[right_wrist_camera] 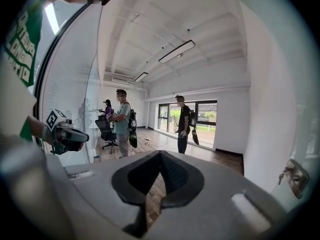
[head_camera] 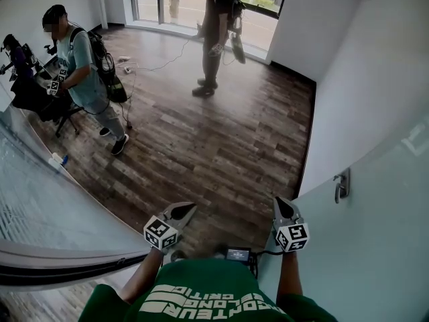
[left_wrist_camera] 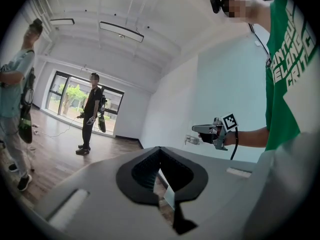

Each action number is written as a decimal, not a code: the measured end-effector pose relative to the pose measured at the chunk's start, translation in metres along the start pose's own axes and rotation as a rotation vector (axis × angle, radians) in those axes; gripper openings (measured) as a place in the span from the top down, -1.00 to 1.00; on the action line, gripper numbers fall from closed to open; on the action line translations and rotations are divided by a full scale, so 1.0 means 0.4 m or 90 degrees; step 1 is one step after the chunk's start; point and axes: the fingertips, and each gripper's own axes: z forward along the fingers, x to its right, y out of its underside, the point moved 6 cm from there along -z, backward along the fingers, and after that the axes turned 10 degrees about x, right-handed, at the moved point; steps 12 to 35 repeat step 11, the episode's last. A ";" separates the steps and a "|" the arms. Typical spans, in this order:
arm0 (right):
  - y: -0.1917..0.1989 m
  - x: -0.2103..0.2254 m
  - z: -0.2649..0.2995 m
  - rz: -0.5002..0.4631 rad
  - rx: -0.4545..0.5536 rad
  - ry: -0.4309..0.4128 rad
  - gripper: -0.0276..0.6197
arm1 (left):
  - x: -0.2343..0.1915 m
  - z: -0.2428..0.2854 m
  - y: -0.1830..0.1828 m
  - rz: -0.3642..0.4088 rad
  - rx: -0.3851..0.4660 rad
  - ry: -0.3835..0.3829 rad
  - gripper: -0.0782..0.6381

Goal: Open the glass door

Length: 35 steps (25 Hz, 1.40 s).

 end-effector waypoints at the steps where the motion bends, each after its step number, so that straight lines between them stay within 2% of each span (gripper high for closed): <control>1: -0.001 -0.001 0.002 -0.001 0.000 -0.001 0.94 | -0.002 0.000 -0.001 -0.001 0.001 -0.001 0.74; 35: 0.010 0.003 0.004 -0.002 -0.008 -0.014 0.94 | -0.006 0.009 -0.001 -0.001 0.005 -0.006 0.74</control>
